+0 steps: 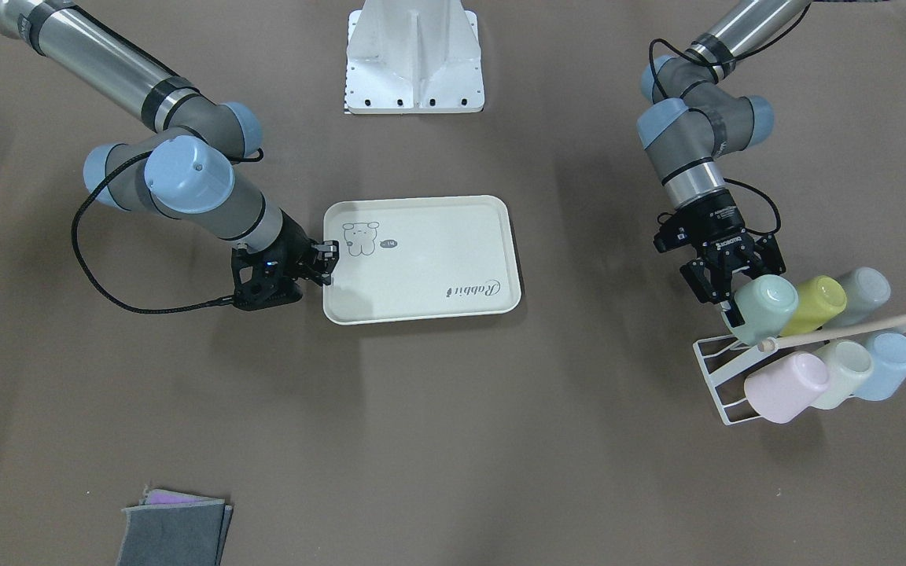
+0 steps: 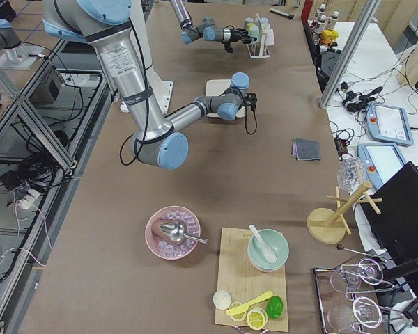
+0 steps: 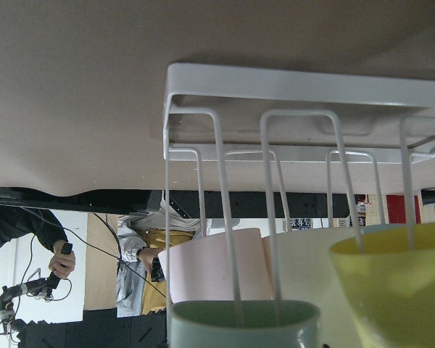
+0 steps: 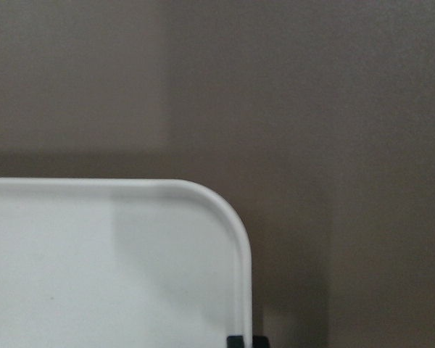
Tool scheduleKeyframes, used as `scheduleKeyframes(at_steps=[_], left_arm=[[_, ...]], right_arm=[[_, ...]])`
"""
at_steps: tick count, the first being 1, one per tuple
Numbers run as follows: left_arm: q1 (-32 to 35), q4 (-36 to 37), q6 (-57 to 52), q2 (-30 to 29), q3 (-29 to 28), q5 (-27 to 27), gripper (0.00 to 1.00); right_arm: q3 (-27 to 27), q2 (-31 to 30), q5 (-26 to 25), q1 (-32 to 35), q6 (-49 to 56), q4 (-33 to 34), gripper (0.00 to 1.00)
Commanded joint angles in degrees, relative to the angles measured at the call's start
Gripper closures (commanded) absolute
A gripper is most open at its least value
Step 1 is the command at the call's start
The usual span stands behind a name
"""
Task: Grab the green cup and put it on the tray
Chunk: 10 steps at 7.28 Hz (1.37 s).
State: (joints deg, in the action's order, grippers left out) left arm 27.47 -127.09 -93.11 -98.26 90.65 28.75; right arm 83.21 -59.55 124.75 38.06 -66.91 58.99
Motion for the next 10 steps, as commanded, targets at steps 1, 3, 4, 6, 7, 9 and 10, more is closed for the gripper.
scheduleKeyframes(at_steps=[1,3,4,6,7,9,10], left_arm=[[0.0,-1.4,-0.4,0.1,0.6,-0.2,0.81],[0.6,-1.5,-0.3,5.0,4.8,-0.2,0.81],[0.5,-1.5,-0.4,5.3,5.8,-0.2,0.81],[0.6,-1.4,-0.6,6.1,8.4,-0.1,0.81],[0.6,-1.4,-0.9,6.1,9.4,-0.1,0.81],[0.8,-1.6,-4.2,8.2,13.8,-0.3,0.84],[1.0,-4.3,-5.0,9.0,16.0,-0.3,0.9]], right_arm=[[-0.3,0.0,0.0,0.0,0.0,0.0,1.0],[-0.8,0.0,0.0,-0.1,-0.2,0.0,1.0],[-0.8,0.1,0.0,-0.1,-0.2,-0.1,1.0],[-0.8,0.1,-0.1,-0.1,-1.0,-0.1,0.74],[-0.8,0.0,-0.1,-0.1,-1.1,-0.1,0.4],[-0.5,-0.1,0.0,0.9,-1.0,-0.1,0.0],[-0.2,-0.5,1.6,3.1,-1.0,0.7,0.0]])
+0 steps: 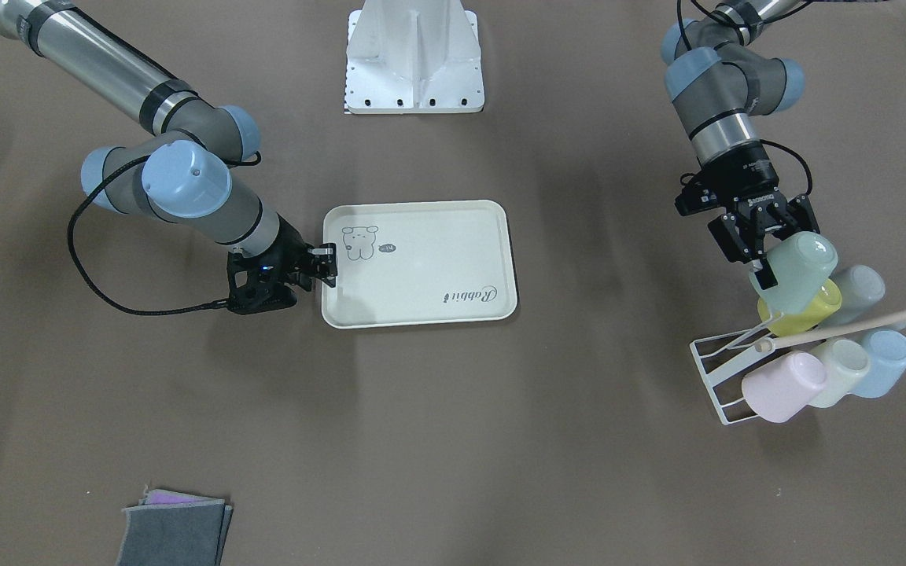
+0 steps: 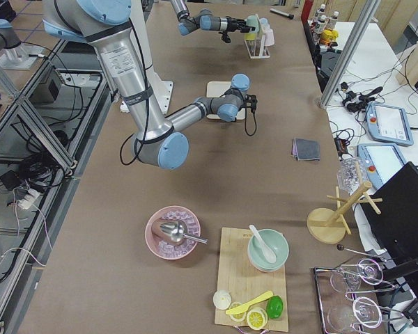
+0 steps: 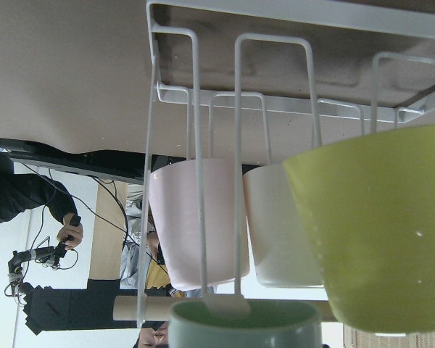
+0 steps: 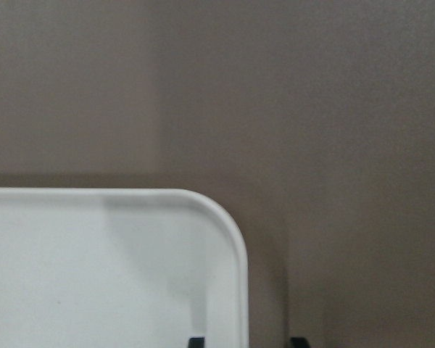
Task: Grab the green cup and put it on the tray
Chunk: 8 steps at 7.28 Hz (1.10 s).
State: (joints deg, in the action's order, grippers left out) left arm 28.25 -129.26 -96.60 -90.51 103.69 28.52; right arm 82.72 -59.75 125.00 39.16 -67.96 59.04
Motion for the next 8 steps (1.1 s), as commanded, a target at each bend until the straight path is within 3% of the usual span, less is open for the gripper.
scheduleKeyframes(at_steps=[1,3,4,6,8], left_arm=[[1.0,-8.3,-1.7,1.2,3.1,0.3,0.93],[1.0,-18.1,0.9,-3.6,2.6,4.6,0.93],[1.0,-19.5,8.5,-6.5,2.1,5.5,0.93],[0.9,-19.6,35.2,-10.6,1.5,14.2,0.94],[0.6,-21.6,65.2,-12.6,0.8,26.0,0.94]], right_arm=[[0.3,-1.1,4.6,5.1,0.3,0.8,0.0],[1.0,-3.1,9.1,12.6,2.0,2.0,0.0],[1.1,-3.6,9.9,15.7,6.0,3.4,0.0],[1.5,-5.3,9.8,19.6,14.4,7.8,0.0],[1.8,-6.2,10.6,21.2,16.4,7.8,0.0]])
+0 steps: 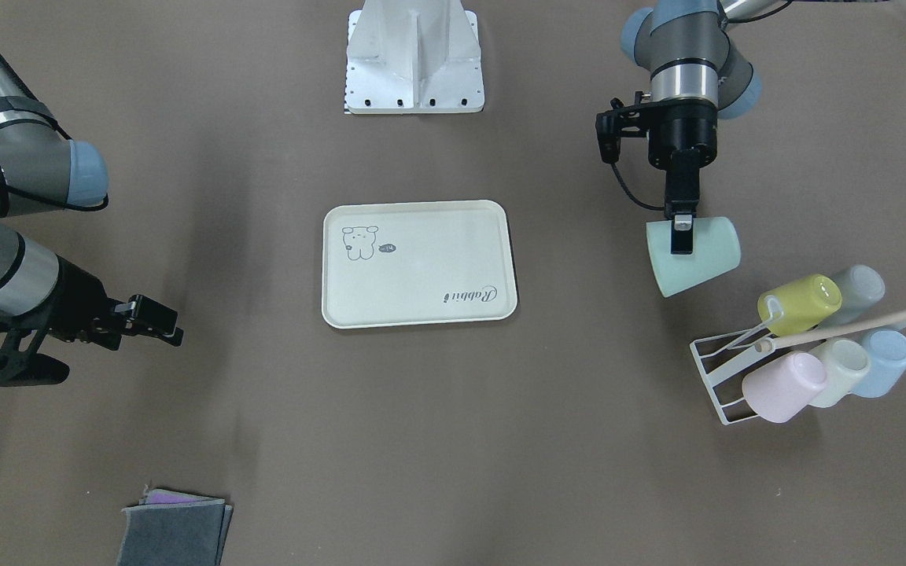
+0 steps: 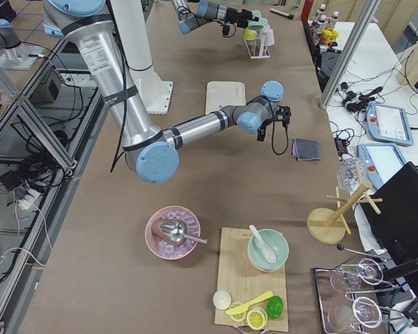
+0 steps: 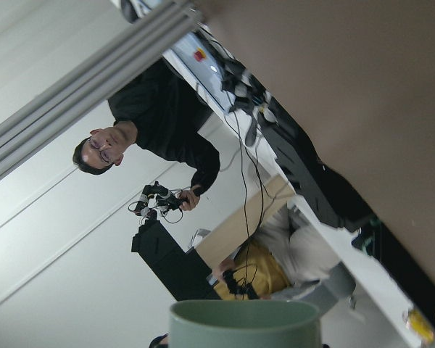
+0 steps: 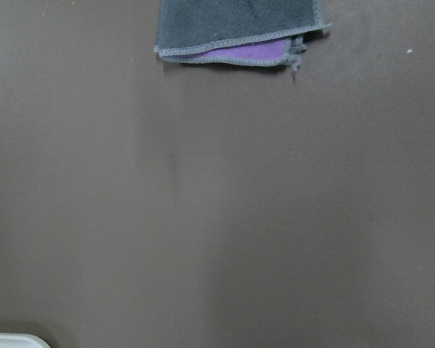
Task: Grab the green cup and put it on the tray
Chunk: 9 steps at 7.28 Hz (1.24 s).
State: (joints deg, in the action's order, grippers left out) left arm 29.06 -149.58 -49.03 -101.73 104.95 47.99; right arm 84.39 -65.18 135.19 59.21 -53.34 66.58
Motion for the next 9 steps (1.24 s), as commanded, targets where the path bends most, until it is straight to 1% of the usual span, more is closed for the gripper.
scheduleKeyframes(at_steps=[1,2,3,4,5,6,7,8,9], left_arm=[[-0.8,-3.9,29.7,-2.1,-1.7,13.3,0.94],[-2.8,-7.5,37.7,-3.4,-3.9,15.4,0.94],[-4.1,-11.1,47.9,-5.5,-6.1,22.3,0.94],[-4.2,-14.1,54.7,-9.2,-9.9,25.4,0.95],[-4.6,-18.5,58.9,-12.6,-14.3,25.7,0.95],[-5.1,-25.2,61.6,-15.4,-19.9,27.2,0.95],[-5.1,-29.3,61.9,-16.3,-22.4,28.3,0.95],[-5.1,-32.5,62.5,-16.6,-25.9,28.5,0.95],[-5.2,-37.3,62.5,-18.6,-31.6,28.6,0.95]], right_arm=[[0.2,-2.4,0.6,2.1,3.2,0.2,0.0],[0.2,-2.6,1.2,2.8,3.6,0.3,0.0],[0.1,-4.6,1.2,4.9,5.9,0.3,0.0],[0.2,-7.8,1.4,8.4,10.3,0.4,0.0],[0.2,-10.3,3.0,12.1,14.8,2.3,0.0],[0.3,-11.3,3.3,16.8,24.8,7.8,0.0],[0.5,-11.4,2.7,20.1,32.3,13.7,0.0],[2.7,-11.5,1.7,21.1,37.1,19.0,0.0],[7.2,-12.2,-2.3,21.3,42.4,25.2,0.0]])
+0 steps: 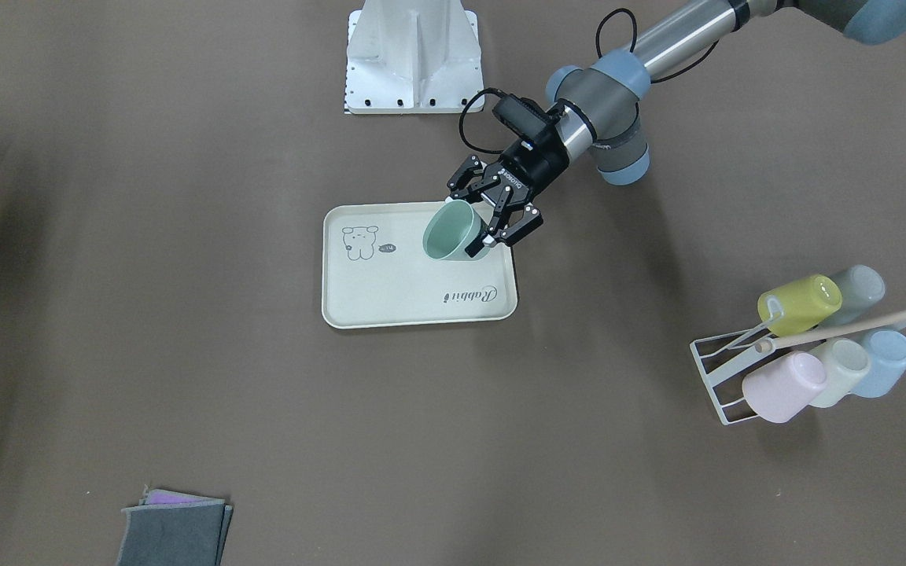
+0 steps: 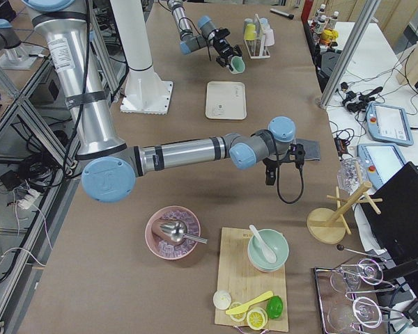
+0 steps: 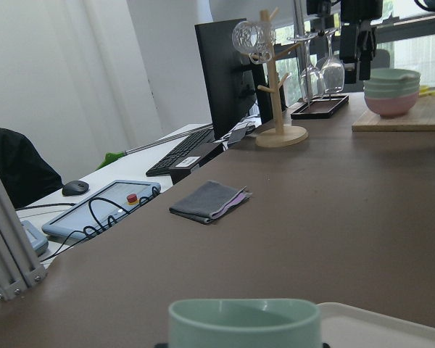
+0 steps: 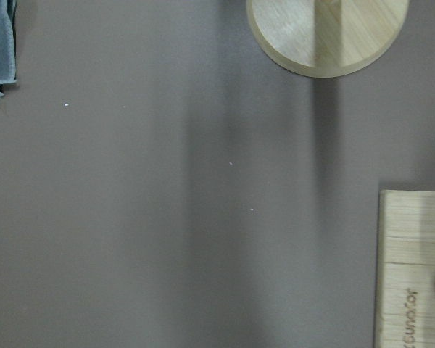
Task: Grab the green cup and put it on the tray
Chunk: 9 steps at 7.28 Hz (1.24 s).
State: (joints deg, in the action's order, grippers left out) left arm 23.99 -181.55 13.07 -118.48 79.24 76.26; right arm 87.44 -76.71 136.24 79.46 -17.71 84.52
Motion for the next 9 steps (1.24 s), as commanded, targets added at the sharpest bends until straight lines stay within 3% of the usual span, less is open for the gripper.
scheduleKeyframes(at_steps=[1,2,4,6,7,9], left_arm=[[-0.3,-6.2,0.4,-3.6,-8.9,0.4,0.95],[-0.5,-6.2,0.5,-5.8,-11.0,0.7,0.96],[-0.8,-6.1,5.2,-7.7,-12.5,5.5,0.96],[-0.8,-6.0,7.6,-7.8,-12.6,8.9,0.98],[-0.7,-6.1,9.1,-7.7,-12.6,12.3,0.98],[-0.8,-5.8,9.9,-8.5,-13.7,13.5,0.98]], right_arm=[[8.4,-2.5,-5.4,2.3,9.7,13.2,0.0],[10.9,-4.0,-5.5,3.4,9.7,16.5,0.0],[11.8,-8.3,-5.6,3.5,13.7,15.9,0.0],[9.2,-8.9,-7.5,4.2,21.3,15.8,0.0],[7.1,-8.8,-7.3,4.3,21.1,15.7,0.0],[4.2,-9.1,-7.3,4.3,20.6,10.8,0.0]])
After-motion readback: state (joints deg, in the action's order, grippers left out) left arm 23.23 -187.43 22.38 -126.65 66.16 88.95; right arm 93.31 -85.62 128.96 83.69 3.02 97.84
